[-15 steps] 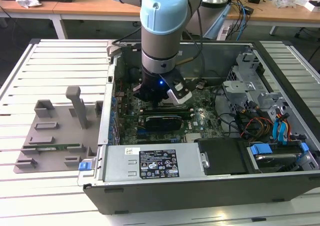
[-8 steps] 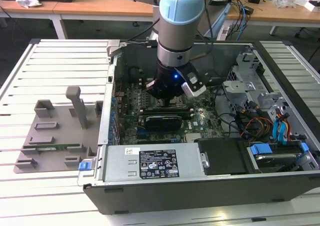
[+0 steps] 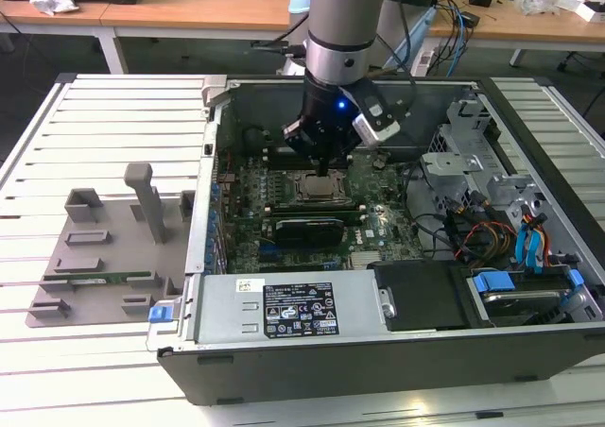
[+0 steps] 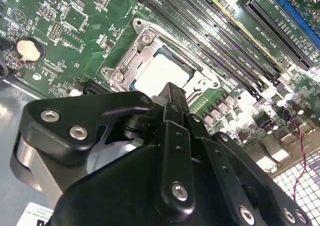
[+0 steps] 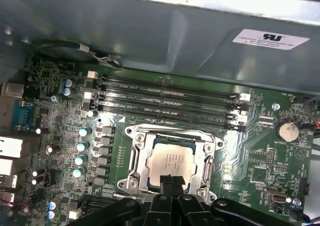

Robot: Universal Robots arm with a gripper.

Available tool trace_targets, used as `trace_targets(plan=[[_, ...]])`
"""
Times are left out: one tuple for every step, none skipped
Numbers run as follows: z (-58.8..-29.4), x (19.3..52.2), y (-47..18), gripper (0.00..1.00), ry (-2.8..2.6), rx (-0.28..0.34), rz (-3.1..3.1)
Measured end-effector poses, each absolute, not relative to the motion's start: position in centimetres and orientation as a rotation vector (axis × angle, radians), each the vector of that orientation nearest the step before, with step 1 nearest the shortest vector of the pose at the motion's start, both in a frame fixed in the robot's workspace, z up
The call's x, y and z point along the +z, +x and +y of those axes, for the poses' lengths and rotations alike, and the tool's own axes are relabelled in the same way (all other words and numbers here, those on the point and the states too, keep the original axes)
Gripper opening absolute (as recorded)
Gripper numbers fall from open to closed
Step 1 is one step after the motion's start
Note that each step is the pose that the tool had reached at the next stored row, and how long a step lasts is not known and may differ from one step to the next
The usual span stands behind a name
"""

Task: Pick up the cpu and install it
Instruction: 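Install the second cpu locking lever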

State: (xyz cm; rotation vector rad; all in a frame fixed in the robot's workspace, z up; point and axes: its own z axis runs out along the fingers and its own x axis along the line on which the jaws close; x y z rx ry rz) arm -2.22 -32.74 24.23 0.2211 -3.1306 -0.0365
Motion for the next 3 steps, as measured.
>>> trace_targets(plan=[[-32.74,24.23,-2.22,0.11,0.221,-0.036,-3.131],[-32.74,24.23,-2.22,0.11,0.221,-0.036,-3.131],[-32.74,24.23,-2.22,0.11,0.221,-0.036,-3.131]])
